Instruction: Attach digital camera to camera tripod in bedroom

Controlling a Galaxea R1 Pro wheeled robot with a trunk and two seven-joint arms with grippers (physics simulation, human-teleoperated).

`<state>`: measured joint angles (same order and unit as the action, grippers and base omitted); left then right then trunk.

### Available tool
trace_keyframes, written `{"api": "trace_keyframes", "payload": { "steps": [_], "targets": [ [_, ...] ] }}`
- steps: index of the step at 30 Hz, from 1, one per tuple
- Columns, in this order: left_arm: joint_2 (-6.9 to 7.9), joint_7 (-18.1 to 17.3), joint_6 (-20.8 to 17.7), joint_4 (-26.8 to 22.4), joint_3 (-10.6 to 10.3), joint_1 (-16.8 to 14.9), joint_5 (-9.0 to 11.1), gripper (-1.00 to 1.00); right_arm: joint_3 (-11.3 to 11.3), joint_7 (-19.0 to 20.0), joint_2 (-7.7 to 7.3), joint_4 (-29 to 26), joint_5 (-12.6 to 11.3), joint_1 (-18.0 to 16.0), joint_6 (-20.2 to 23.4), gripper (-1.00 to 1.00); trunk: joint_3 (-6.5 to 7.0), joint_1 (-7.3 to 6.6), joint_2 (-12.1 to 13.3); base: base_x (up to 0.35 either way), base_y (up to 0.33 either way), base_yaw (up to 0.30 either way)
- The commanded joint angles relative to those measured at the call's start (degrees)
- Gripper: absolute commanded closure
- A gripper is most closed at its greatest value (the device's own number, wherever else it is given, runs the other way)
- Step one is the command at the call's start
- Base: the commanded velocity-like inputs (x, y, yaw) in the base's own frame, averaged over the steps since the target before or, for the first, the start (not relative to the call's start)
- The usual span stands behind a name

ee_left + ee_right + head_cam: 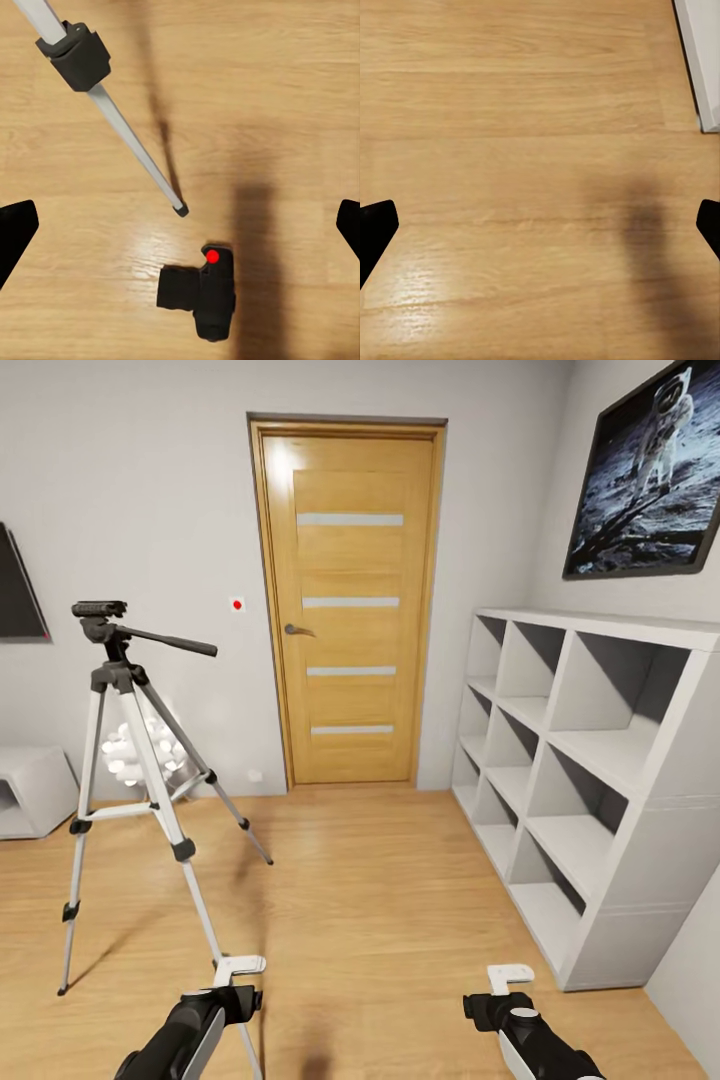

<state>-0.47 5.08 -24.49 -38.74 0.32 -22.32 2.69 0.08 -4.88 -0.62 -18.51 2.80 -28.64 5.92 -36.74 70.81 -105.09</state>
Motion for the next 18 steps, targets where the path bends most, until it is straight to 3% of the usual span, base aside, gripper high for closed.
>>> {"api": "trace_keyframes", "payload": {
  "steps": [1, 18],
  "targets": [
    [-0.03, 0.3, -0.3, -0.1, 0.0, 0.0, 0.3, -1.00, 0.0, -0.1, 0.00, -0.1, 0.3, 0.0, 0.4, -1.00, -0.24, 0.22, -0.4, 0.000, 0.000, 0.000],
    [-0.06, 0.5, -0.3, 0.2, -0.1, -0.1, 0.3, -1.00, 0.0, -0.2, 0.00, -0.1, 0.3, 0.0, 0.3, -1.00, -3.30, 3.95, -7.3, 0.000, 0.000, 0.000]
  ]
}}
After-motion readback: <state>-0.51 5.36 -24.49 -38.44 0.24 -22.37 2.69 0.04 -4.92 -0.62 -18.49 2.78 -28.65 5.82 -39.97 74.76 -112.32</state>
